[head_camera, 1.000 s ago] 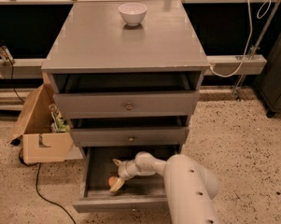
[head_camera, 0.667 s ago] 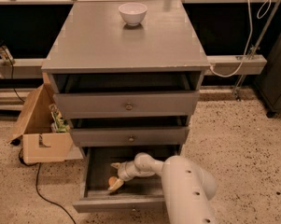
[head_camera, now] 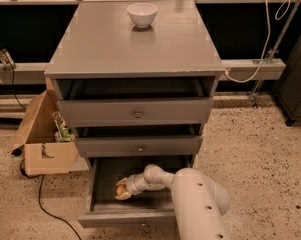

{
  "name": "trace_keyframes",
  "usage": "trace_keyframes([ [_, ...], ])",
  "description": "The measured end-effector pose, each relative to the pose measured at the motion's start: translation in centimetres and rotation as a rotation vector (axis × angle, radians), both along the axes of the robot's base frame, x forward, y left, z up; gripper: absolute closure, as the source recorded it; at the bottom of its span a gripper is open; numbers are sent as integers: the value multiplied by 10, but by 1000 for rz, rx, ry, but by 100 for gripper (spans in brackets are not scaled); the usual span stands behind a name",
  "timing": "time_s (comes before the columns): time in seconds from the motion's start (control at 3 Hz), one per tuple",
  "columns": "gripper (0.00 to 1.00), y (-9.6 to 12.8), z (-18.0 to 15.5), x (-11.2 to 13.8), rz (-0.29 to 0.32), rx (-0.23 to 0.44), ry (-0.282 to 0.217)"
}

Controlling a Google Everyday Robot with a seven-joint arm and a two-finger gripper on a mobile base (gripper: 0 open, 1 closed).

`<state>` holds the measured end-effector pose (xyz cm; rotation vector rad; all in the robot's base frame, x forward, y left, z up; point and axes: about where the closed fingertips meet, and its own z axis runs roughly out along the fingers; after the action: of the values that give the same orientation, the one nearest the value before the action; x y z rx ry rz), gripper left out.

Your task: Pick orange from bottom drawer and place on counter

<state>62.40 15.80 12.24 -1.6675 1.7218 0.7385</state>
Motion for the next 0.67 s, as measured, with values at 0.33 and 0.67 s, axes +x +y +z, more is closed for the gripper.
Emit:
trace_keyframes([
  [0.33,88,-11,26,-5,-1,81,-37],
  [0.67,100,-37,90,-7,9,251,-118],
])
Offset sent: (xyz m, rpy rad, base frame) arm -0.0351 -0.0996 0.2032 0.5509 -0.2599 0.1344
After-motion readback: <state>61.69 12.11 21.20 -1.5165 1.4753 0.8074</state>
